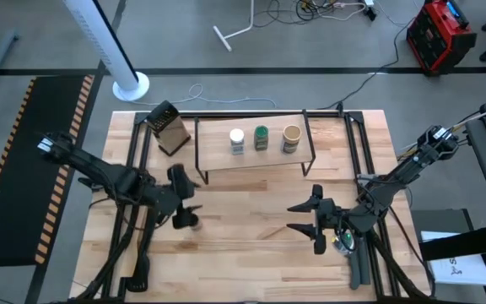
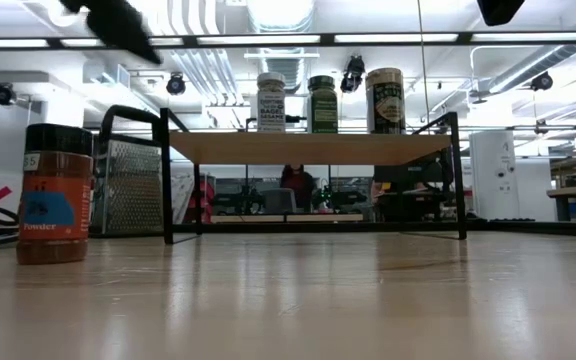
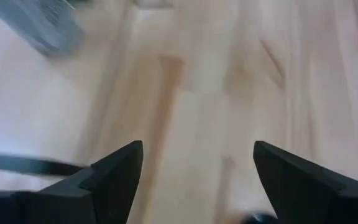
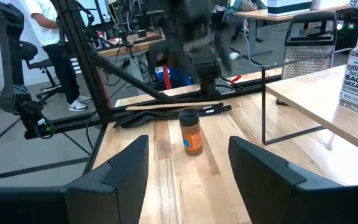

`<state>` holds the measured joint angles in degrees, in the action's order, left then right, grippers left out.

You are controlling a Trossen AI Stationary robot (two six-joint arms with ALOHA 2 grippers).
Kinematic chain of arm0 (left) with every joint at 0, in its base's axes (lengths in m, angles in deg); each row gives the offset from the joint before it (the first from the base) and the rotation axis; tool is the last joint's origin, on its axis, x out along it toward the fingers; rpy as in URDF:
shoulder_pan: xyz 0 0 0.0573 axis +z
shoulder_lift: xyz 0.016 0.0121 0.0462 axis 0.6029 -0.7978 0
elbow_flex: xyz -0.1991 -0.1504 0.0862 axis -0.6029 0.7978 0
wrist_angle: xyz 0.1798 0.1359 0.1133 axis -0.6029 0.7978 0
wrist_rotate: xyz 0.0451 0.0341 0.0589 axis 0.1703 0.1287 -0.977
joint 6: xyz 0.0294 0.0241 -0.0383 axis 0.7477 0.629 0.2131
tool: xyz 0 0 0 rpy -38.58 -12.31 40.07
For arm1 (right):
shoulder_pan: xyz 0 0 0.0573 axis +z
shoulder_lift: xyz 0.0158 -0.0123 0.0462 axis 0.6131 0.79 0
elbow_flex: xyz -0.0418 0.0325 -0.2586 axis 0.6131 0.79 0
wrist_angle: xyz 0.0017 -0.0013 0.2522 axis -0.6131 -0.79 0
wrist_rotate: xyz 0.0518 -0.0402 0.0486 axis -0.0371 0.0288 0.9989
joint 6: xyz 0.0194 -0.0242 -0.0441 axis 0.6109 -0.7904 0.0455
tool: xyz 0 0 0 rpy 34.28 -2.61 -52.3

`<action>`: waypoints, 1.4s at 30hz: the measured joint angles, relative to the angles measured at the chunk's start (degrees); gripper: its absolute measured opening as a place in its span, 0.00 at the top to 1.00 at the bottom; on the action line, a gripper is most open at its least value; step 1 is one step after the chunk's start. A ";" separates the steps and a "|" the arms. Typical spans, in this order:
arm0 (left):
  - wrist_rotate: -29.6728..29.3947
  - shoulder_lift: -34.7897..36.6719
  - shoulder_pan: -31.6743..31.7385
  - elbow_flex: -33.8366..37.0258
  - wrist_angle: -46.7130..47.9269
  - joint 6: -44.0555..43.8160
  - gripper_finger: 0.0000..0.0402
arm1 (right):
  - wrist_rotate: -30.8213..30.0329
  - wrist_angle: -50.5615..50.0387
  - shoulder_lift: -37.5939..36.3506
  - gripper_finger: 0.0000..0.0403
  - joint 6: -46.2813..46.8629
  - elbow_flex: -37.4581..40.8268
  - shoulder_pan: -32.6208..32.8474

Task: Shelf spices
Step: Remove the white seasoning bottle from the shelf

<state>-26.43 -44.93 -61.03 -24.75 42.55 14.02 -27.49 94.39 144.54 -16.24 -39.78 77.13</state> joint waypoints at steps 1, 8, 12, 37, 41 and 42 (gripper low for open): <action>-0.52 -0.39 0.97 -2.51 1.73 0.70 0.27 | 0.00 0.00 0.00 0.51 0.00 0.00 0.00; 4.21 -4.34 13.01 -13.03 7.06 8.72 0.29 | 0.00 -0.02 0.07 0.51 0.02 0.00 0.00; 10.34 -7.57 22.17 -16.19 6.95 14.28 0.29 | 0.38 -0.13 0.39 0.51 0.03 0.00 0.02; 28.48 -24.41 42.44 -20.67 -2.26 28.39 0.21 | 1.90 -0.11 0.39 0.51 -0.85 0.00 0.02; 28.58 -25.38 42.44 -21.38 -4.42 29.51 0.20 | 1.90 -0.13 0.39 0.51 -0.85 0.00 0.02; 28.60 -25.56 42.44 -21.60 -4.86 29.65 0.20 | 1.90 -0.13 0.42 0.51 -0.85 0.00 0.02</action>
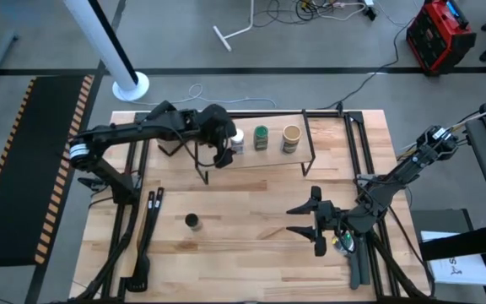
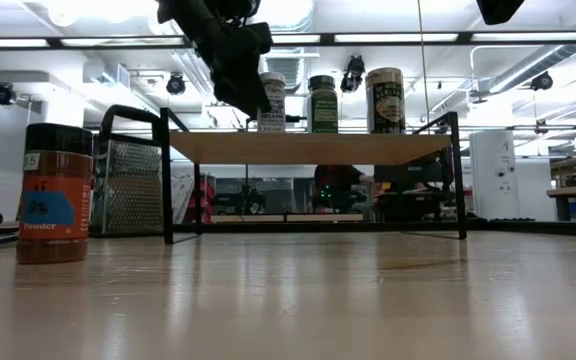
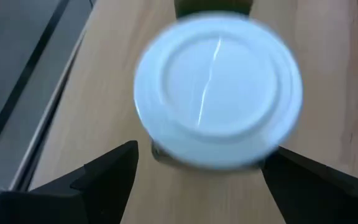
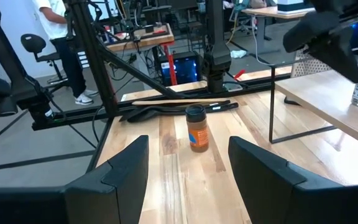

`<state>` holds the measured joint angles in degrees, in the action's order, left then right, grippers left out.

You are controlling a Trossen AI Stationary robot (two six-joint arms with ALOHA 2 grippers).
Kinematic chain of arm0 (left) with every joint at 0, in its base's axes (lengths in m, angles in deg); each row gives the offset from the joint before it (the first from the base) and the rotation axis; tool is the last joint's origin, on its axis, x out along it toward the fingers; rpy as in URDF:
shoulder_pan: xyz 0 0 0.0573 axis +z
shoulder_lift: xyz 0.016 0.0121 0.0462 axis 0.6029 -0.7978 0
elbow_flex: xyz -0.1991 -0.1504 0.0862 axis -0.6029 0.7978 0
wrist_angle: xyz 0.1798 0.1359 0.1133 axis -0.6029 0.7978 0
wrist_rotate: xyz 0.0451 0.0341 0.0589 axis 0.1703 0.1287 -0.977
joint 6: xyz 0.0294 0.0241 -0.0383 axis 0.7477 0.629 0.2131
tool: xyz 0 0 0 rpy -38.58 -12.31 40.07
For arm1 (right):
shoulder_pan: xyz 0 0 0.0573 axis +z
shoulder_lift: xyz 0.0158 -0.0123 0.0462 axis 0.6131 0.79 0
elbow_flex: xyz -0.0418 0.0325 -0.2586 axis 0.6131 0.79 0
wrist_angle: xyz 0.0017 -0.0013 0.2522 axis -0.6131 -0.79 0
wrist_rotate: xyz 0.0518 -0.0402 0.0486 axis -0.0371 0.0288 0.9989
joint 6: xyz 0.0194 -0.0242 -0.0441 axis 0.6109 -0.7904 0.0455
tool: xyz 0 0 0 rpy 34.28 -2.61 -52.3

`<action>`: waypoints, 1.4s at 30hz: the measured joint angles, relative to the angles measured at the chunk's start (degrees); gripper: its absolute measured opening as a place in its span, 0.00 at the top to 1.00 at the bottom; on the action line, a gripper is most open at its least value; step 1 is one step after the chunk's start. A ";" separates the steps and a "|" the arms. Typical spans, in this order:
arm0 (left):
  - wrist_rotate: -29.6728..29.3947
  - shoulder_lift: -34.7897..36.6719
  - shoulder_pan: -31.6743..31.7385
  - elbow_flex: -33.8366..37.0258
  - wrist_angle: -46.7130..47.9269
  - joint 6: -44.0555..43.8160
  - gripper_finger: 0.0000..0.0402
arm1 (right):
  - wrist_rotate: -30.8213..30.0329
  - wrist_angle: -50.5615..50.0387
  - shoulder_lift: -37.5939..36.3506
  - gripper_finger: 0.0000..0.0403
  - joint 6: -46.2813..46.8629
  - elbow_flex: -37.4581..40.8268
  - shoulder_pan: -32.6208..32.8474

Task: Shelf spices
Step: Remove the white seasoning bottle from the shelf

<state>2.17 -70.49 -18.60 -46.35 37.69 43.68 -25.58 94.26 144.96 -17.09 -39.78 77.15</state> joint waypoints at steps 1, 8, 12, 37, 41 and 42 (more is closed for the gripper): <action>0.00 -0.05 0.00 -0.07 -0.42 0.03 0.21 | 0.00 0.00 0.00 0.51 0.00 0.00 0.00; -0.02 -0.09 0.00 -0.03 -2.60 0.79 0.22 | 0.00 -0.19 0.00 0.51 -0.02 0.00 0.00; -0.02 -1.20 0.00 -0.07 -3.94 1.32 0.23 | 0.00 -0.17 0.00 0.51 -0.02 0.00 0.00; 1.50 -2.77 -0.04 -0.76 -4.50 0.21 0.55 | -0.02 -0.93 0.02 0.51 0.17 0.00 0.00; 4.80 0.24 -0.28 -4.13 1.48 -0.86 0.55 | -0.02 -1.20 0.02 0.51 0.17 0.00 0.00; 6.65 1.12 -0.57 -4.63 2.93 -1.51 0.55 | -0.02 -1.22 0.02 0.51 0.17 0.00 0.00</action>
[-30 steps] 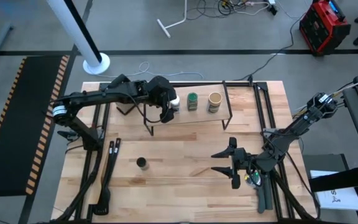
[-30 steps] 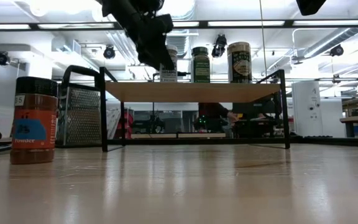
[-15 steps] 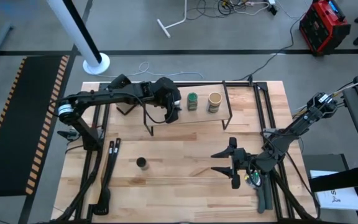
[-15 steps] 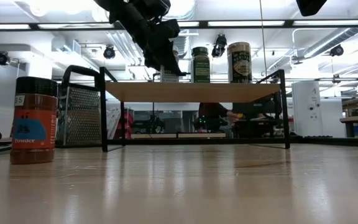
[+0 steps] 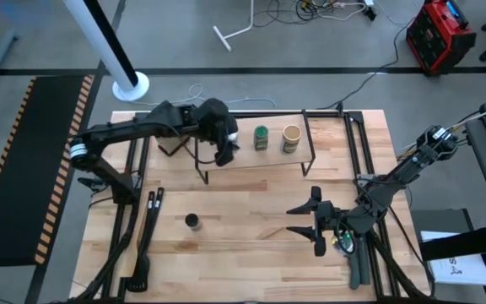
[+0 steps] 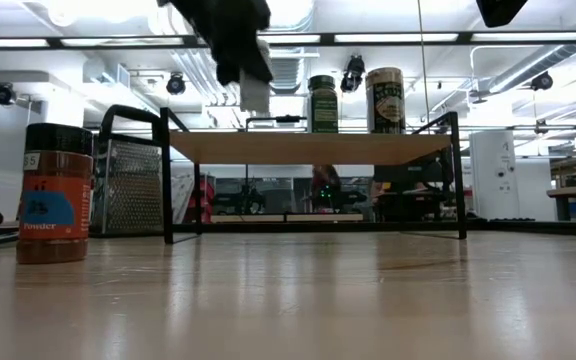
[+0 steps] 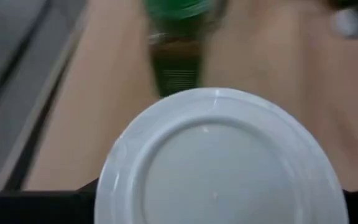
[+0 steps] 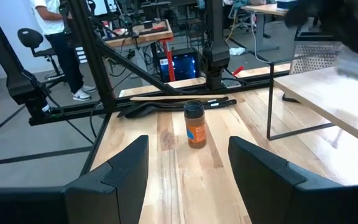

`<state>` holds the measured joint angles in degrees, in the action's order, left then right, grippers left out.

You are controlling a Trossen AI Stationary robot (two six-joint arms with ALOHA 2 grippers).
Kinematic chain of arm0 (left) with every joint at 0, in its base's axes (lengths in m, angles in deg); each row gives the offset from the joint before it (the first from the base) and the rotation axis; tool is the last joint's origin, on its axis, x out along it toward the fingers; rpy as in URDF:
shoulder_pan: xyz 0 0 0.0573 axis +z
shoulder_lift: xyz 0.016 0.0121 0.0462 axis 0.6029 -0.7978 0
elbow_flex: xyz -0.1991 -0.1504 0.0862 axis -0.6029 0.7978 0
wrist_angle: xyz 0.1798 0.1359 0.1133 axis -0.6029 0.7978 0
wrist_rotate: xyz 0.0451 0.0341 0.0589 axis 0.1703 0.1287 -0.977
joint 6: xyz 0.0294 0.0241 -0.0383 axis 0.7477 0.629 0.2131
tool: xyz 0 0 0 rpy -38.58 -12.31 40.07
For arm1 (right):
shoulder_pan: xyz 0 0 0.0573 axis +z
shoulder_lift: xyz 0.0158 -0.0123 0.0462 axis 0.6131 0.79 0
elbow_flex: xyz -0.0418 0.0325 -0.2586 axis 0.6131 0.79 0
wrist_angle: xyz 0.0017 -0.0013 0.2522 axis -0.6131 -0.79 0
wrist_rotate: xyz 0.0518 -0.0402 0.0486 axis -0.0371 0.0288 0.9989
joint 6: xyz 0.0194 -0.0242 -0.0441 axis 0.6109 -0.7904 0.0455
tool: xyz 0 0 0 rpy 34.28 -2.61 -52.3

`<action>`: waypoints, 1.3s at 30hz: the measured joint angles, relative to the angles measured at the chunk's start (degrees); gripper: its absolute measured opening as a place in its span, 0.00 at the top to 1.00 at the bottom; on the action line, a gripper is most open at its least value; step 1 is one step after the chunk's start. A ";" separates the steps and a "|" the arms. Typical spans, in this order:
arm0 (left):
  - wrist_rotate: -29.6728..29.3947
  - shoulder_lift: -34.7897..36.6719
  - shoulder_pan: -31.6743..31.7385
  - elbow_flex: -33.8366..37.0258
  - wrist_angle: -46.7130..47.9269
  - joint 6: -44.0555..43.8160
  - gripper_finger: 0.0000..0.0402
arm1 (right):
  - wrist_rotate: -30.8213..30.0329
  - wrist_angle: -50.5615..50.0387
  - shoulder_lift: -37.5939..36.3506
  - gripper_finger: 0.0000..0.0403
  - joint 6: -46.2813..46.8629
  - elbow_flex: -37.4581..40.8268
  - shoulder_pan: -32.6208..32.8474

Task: Shelf spices
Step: Remove the white seasoning bottle from the shelf

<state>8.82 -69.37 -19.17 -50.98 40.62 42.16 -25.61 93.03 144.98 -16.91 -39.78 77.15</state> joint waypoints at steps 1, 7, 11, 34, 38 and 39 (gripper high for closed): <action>2.04 0.86 -0.61 -0.12 0.82 -0.91 0.55 | 0.00 -0.04 0.00 0.51 0.00 0.00 0.00; 5.66 3.18 -11.89 0.97 1.26 -6.43 0.55 | 0.00 -0.07 0.00 0.51 0.24 0.02 0.00; 3.27 3.21 -23.34 2.58 0.57 -9.03 0.55 | 0.00 -0.04 0.00 0.51 0.33 0.02 0.00; -17.04 3.21 -37.59 34.63 -35.09 -25.56 0.53 | -0.02 0.05 0.00 0.51 1.31 0.02 0.00; -17.48 3.21 -37.82 34.63 -37.03 -25.98 0.54 | -0.03 0.05 0.00 0.51 1.32 0.02 0.00; -17.51 3.21 -38.06 34.63 -38.06 -26.15 0.54 | -0.03 0.07 0.00 0.51 1.31 0.02 0.00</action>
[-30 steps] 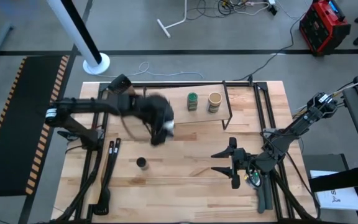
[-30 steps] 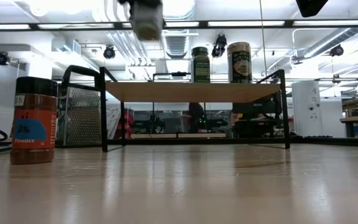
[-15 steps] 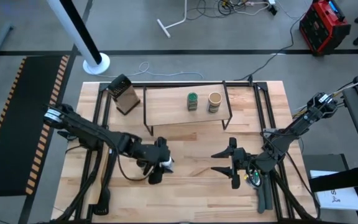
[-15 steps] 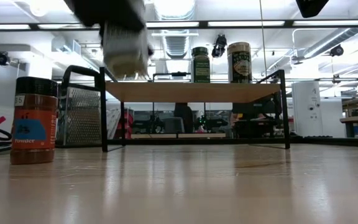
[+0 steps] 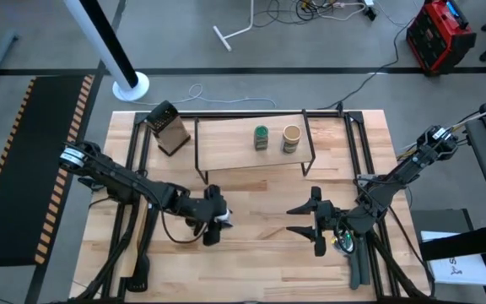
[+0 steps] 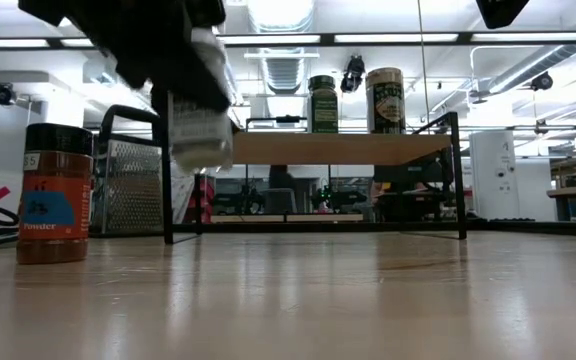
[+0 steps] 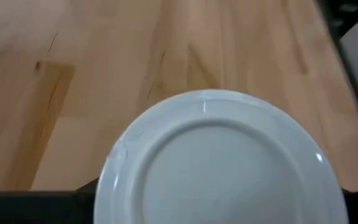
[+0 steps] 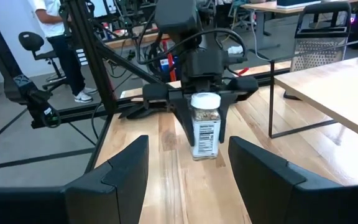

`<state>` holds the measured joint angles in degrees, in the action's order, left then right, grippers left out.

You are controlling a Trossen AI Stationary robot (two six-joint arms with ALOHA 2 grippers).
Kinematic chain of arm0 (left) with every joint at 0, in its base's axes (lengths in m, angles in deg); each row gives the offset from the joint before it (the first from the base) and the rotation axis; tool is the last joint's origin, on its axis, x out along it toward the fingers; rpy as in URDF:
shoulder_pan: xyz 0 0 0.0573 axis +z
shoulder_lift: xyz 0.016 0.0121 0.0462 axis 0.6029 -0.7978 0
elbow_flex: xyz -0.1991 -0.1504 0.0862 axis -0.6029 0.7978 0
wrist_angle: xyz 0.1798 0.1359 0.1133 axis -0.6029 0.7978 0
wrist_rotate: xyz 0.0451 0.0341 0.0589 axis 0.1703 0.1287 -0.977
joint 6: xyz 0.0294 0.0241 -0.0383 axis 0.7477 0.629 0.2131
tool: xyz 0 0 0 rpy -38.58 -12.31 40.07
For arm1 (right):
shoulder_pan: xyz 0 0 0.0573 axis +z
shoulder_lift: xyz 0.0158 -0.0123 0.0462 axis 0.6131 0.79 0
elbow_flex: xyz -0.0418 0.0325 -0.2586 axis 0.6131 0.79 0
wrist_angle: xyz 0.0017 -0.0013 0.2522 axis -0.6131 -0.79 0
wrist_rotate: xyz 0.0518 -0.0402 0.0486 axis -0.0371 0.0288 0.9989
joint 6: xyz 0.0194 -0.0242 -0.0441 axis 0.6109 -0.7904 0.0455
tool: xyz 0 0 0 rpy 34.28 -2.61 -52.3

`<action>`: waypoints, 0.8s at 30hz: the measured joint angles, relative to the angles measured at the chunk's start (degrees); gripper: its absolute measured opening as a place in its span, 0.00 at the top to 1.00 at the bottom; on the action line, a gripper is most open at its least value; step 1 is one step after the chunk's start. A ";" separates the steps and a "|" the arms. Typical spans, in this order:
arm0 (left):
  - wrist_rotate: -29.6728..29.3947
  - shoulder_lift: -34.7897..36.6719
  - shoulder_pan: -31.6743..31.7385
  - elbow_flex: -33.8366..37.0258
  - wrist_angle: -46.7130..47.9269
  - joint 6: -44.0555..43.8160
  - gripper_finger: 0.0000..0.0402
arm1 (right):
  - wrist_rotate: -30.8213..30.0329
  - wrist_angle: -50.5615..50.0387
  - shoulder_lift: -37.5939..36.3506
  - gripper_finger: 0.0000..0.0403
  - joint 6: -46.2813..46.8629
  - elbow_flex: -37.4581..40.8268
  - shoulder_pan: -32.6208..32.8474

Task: Shelf spices
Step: Remove the white seasoning bottle from the shelf

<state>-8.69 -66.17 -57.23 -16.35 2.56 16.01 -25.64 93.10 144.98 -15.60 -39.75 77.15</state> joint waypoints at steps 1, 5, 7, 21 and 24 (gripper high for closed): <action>-0.05 0.00 -0.32 -0.13 -0.90 0.00 0.54 | -0.01 0.00 0.00 0.51 0.00 0.00 0.00; -0.02 -1.77 -1.75 -2.66 -2.12 0.36 0.54 | -0.03 -0.03 0.00 0.51 -0.07 0.00 0.00; 0.00 -3.77 -2.16 -4.34 -2.08 0.38 0.54 | -0.03 -0.01 0.00 0.51 -0.09 0.00 0.00; -7.48 -12.98 -2.15 -7.69 -0.12 0.30 0.53 | 0.03 -0.13 0.00 0.51 0.00 0.02 0.00; -9.11 -12.87 -2.15 -7.76 3.59 0.39 0.52 | 0.03 -0.07 0.00 0.51 0.00 0.02 0.00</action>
<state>-17.80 -79.04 -59.38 -24.11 6.14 16.40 -25.61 93.03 144.98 -15.60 -39.73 77.15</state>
